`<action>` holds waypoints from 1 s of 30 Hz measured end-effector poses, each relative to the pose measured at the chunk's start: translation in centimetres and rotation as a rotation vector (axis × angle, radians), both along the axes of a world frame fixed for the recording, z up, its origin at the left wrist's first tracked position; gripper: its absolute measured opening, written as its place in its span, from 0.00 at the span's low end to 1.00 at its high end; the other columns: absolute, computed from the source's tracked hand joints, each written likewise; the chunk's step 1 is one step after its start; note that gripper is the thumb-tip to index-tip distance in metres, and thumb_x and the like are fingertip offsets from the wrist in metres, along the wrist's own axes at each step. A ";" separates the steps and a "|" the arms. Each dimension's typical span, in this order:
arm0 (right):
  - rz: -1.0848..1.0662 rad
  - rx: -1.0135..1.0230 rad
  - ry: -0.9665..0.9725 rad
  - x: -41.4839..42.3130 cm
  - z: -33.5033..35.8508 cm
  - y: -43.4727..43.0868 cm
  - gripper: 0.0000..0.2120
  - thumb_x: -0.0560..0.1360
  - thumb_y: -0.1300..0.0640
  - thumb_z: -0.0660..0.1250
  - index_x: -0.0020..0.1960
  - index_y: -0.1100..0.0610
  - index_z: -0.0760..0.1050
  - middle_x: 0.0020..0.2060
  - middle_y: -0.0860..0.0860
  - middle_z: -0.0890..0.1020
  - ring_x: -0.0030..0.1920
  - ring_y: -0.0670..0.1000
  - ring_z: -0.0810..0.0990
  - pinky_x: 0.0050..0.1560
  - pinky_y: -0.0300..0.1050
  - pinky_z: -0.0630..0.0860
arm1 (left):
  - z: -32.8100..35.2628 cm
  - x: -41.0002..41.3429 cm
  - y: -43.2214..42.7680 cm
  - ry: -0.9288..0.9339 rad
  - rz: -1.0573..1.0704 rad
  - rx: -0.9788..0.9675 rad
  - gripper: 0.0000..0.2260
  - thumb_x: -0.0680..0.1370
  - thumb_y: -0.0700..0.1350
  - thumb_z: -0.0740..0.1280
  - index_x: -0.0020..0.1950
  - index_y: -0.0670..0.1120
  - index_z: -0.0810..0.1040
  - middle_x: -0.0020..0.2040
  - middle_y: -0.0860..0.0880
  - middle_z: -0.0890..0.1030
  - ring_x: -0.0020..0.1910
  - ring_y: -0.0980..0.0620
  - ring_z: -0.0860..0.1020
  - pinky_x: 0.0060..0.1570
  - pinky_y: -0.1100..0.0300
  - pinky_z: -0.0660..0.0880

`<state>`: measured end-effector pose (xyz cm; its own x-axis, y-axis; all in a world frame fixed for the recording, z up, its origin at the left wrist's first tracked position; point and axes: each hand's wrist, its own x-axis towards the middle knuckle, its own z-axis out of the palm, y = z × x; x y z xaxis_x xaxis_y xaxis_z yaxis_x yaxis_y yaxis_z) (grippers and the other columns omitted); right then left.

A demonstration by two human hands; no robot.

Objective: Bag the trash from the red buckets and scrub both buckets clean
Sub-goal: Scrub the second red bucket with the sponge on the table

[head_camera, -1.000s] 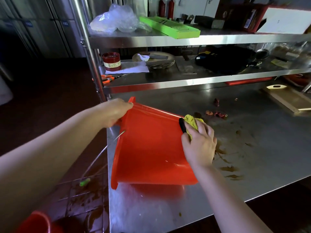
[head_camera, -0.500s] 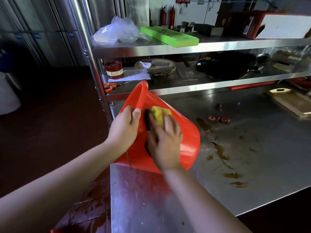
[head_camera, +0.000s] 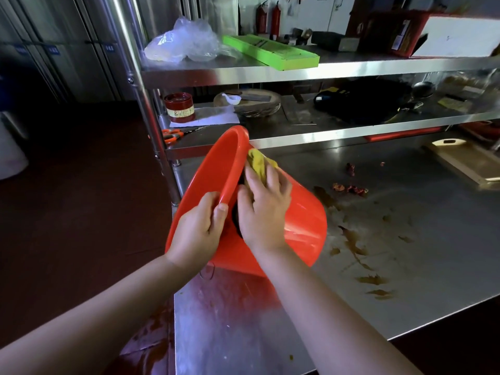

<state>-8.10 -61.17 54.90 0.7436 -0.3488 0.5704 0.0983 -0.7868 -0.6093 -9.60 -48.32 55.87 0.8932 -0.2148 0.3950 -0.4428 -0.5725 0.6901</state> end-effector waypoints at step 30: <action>0.067 -0.153 0.097 0.7 0.1 -0.8 0.20 0.74 0.47 0.57 0.64 0.43 0.75 0.65 0.49 0.73 0.65 0.57 0.68 0.59 0.52 0.68 | 2.9 3.4 -1.5 0.061 0.206 -0.023 0.09 0.81 0.50 0.57 0.50 0.45 0.69 0.36 0.50 0.74 0.34 0.52 0.72 0.35 0.54 0.65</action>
